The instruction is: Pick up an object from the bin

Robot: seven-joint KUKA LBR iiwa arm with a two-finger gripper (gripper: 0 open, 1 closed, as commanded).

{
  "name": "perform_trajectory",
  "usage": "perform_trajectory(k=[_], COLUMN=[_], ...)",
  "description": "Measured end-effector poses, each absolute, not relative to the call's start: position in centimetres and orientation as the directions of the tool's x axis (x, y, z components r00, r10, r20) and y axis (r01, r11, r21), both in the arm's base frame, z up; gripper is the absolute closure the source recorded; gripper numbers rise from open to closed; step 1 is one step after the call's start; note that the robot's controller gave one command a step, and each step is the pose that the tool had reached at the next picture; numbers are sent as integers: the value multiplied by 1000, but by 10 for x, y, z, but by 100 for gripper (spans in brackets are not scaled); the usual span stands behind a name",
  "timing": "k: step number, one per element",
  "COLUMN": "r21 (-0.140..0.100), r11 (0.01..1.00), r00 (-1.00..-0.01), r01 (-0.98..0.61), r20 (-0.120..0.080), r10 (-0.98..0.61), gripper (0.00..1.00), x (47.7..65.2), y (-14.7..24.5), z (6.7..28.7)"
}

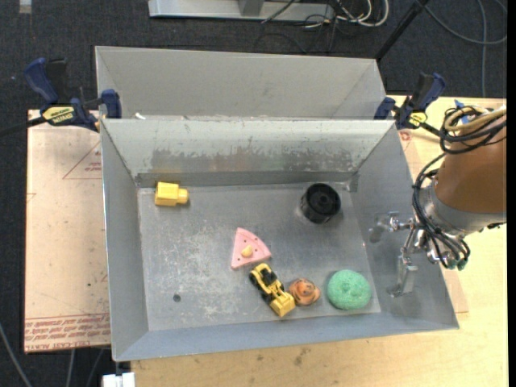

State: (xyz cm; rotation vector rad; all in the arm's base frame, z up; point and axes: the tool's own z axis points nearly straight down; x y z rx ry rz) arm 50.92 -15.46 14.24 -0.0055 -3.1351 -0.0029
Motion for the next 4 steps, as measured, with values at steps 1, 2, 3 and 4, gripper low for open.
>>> perform_trajectory(k=[1,2,3,4], r21=[0,-1,0,1], r11=[1000,1000,1000,993], r00=[-1000,-1000,-1000,-993], r01=[0,-26,-19,120], r20=[-1,-6,-10,-1], r10=[0,-26,-19,120], gripper=[0,0,0,100], x=[511,492,498,480], y=[-154,-144,-145,-126], z=[147,84,53,70])
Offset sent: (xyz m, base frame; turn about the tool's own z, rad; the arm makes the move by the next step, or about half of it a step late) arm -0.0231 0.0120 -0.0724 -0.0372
